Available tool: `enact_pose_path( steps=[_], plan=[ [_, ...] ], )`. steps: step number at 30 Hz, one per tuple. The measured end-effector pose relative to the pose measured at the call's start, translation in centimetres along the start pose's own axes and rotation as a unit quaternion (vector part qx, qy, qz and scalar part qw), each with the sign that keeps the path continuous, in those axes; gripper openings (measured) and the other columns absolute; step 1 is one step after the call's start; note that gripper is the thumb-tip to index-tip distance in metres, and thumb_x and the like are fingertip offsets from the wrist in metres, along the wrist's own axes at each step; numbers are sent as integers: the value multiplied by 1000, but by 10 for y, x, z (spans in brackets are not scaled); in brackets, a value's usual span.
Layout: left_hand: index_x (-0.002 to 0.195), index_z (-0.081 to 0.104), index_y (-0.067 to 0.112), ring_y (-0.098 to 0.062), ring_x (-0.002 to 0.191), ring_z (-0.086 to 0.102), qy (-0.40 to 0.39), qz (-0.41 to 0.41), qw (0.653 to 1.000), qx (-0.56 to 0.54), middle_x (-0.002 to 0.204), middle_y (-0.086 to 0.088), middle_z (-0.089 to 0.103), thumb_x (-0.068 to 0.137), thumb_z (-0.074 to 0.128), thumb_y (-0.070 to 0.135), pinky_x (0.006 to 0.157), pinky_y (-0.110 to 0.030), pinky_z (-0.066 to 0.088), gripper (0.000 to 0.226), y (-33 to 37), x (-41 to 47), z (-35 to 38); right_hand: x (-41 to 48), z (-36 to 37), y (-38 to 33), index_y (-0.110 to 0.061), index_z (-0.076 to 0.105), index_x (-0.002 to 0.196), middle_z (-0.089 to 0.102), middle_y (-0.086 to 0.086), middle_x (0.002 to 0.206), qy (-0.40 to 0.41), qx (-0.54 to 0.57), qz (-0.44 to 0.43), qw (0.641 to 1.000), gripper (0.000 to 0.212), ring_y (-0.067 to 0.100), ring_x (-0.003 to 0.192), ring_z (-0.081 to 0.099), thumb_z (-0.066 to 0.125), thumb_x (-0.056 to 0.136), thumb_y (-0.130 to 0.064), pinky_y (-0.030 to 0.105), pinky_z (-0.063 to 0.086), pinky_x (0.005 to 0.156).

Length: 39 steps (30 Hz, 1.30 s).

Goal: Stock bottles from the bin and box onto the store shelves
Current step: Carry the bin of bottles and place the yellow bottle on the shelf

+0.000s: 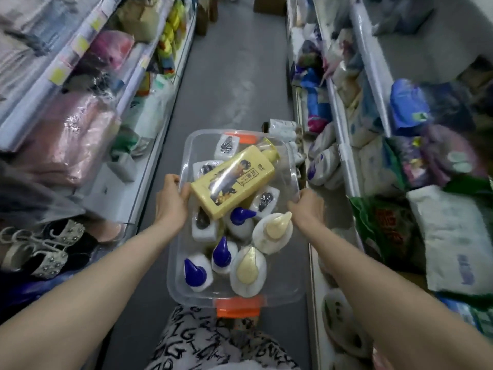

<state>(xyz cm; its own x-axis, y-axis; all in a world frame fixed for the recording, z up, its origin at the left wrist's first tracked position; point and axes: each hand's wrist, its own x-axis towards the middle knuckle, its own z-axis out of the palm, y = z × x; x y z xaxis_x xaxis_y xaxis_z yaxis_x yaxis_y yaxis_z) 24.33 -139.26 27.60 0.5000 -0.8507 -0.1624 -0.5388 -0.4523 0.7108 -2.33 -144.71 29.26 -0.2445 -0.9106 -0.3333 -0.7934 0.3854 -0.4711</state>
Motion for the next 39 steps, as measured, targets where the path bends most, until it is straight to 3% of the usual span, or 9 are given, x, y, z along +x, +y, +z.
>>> enact_pose_path(
  steps=[4,7,12,15,19,24,29,35,39],
  plan=[
    [120,47,12,-23,90,46,-12,10,1000,-3,100,-4,51,102,46,31,73,-35,34,26,22,84,8,62,-1,-50,-19,48,117,64,13,101,19,23,-30,999,36,32,89,57,60,85,-6,35,41,72],
    [118,45,15,-25,90,51,-29,3,1000,-5,101,-6,54,102,45,33,62,-31,33,23,33,152,14,107,6,-87,-20,44,124,64,16,106,15,8,-22,1000,42,34,92,57,59,87,-6,38,41,73],
    [118,45,16,-29,91,56,-51,7,999,6,103,-10,58,101,45,36,72,-41,44,26,64,257,17,184,12,-144,-23,43,121,66,12,103,25,22,-5,999,43,34,93,62,60,85,-6,44,51,77],
    [117,46,16,-30,90,58,-48,10,999,8,101,-10,59,100,45,37,78,-46,49,27,87,310,23,235,10,-173,-24,42,123,66,12,102,23,25,1,999,46,34,95,63,62,85,-6,41,49,76],
    [118,48,14,-28,90,59,-17,-8,1000,14,100,-6,60,100,47,36,77,-43,48,29,118,380,43,321,7,-211,-25,43,115,65,8,97,16,22,-23,999,41,31,87,62,65,85,-7,41,50,72],
    [123,47,9,-19,86,53,14,-16,1000,-10,100,-2,55,102,47,30,72,-33,38,30,162,454,64,414,-16,-263,-21,45,121,64,6,98,14,15,-51,998,43,28,87,62,65,87,-4,45,53,76],
    [123,49,12,-21,92,53,30,-28,999,-31,103,-2,56,101,47,34,76,-36,40,31,200,534,80,499,-31,-311,-24,45,123,61,5,108,22,23,-58,998,46,25,91,55,66,86,-5,37,47,76],
    [122,49,13,-27,99,56,-13,-22,998,-52,110,-9,59,100,47,35,86,-43,47,31,222,648,105,583,-28,-360,-23,49,120,62,6,111,33,7,-28,999,43,22,88,50,66,84,-6,32,38,72],
    [120,50,15,-31,105,56,-51,-2,998,-34,112,-10,61,100,45,38,91,-51,48,31,241,730,116,633,-22,-396,-20,52,114,64,5,107,41,8,30,999,34,22,86,52,66,86,-7,33,41,71]
  ],
)
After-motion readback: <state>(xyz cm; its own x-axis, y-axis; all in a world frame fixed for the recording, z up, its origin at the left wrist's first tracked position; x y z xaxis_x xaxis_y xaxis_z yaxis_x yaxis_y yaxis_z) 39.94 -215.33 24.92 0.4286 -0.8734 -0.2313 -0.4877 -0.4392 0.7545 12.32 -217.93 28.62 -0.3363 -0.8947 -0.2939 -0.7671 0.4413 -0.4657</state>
